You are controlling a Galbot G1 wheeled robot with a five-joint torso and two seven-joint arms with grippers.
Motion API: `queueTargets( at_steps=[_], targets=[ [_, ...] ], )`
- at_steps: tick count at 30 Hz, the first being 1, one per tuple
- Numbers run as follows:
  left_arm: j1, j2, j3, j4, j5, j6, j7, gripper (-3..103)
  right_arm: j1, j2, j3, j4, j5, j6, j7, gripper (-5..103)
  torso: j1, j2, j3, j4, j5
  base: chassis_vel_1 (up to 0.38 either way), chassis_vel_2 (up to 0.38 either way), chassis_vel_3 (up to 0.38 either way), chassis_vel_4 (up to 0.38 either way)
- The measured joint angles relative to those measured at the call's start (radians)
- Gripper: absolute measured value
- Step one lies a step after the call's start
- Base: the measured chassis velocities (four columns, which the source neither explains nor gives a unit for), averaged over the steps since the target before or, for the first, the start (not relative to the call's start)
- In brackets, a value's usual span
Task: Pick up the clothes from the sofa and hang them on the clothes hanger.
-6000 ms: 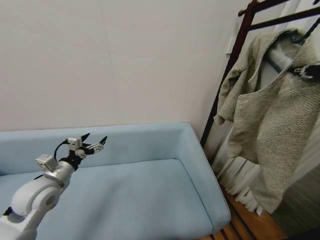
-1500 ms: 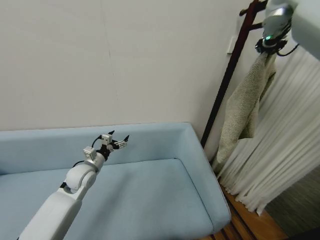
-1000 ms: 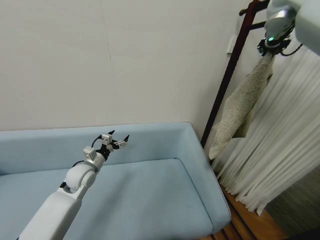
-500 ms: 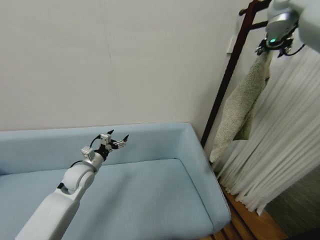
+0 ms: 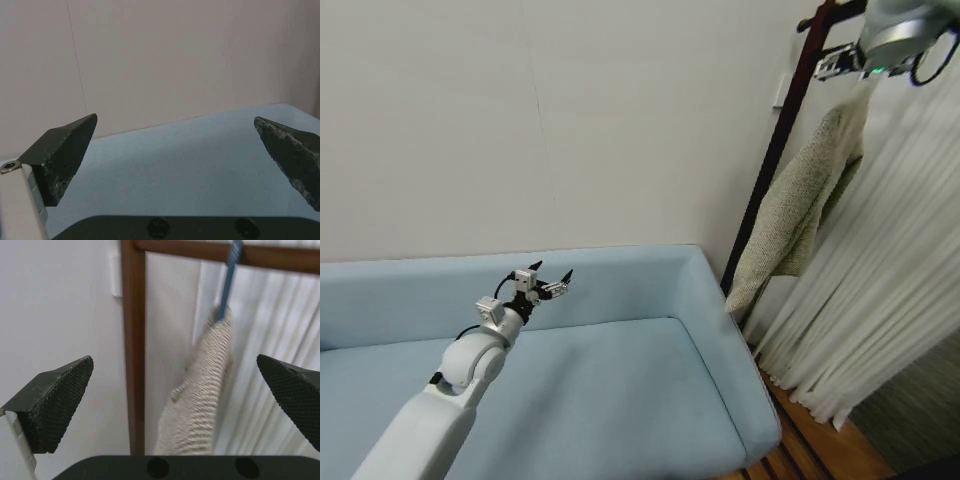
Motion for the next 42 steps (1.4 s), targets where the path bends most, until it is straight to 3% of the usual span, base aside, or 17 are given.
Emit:
queueTargets(
  at_steps=[11, 13, 14, 18, 23, 30, 34, 40, 42],
  targets=[
    [0.135, -0.010, -0.116, -0.063, -0.051, -0.061, 0.021, 100, -0.093, 0.054, 0.135, 0.039, -0.130, 0.043, -0.277, 100, 0.000, 0.000, 0.000, -0.0003, 0.0002, 0.000, 0.000, 0.000, 0.000],
    [0.182, -0.015, -0.158, -0.079, -0.062, -0.077, 0.040, 100, -0.133, 0.057, 0.155, 0.036, -0.173, 0.077, -0.380, 100, 0.000, 0.000, 0.000, -0.0001, 0.0000, 0.000, 0.000, 0.000, 0.000],
    [0.182, -0.015, -0.158, -0.079, -0.062, -0.077, 0.040, 100, -0.133, 0.057, 0.155, 0.036, -0.173, 0.077, -0.380, 100, 0.000, 0.000, 0.000, -0.0001, 0.0000, 0.000, 0.000, 0.000, 0.000],
    [0.278, -0.040, -0.254, -0.108, -0.068, -0.122, 0.075, 100, -0.264, 0.063, 0.214, 0.036, -0.272, 0.183, -0.568, 100, 0.000, 0.000, 0.000, -0.0001, 0.0001, 0.000, 0.000, 0.000, 0.000],
    [0.362, -0.080, -0.326, -0.135, -0.067, -0.157, 0.086, 100, -0.439, 0.080, 0.316, 0.063, -0.353, 0.290, -0.642, 100, 0.000, 0.000, 0.000, 0.0001, 0.0002, 0.000, 0.000, 0.000, 0.000],
    [0.425, -0.116, -0.363, -0.165, -0.052, -0.170, 0.060, 100, -0.667, 0.074, 0.460, 0.141, -0.487, 0.348, -0.678, 100, 0.000, 0.000, 0.000, 0.0003, 0.0000, 0.000, 0.000, 0.000, 0.000],
    [0.466, -0.133, -0.364, -0.175, -0.026, -0.199, 0.005, 100, -0.868, -0.002, 0.521, 0.239, -0.641, 0.424, -0.761, 100, 0.000, 0.000, 0.000, -0.0003, 0.0009, 0.000, 0.000, 0.000, 0.000],
    [0.525, -0.168, -0.344, -0.170, -0.002, -0.266, -0.046, 100, -1.088, -0.102, 0.617, 0.361, -0.774, 0.456, -0.834, 100, 0.000, 0.000, 0.000, -0.0006, 0.0010, 0.000, 0.000, 0.000, 0.000],
    [0.565, -0.199, -0.329, -0.174, 0.028, -0.292, -0.065, 100, -1.228, -0.144, 0.699, 0.434, -0.841, 0.466, -0.861, 100, 0.000, 0.000, 0.000, -0.0004, 0.0004, 0.000, 0.000, 0.000, 0.000]
  ],
)
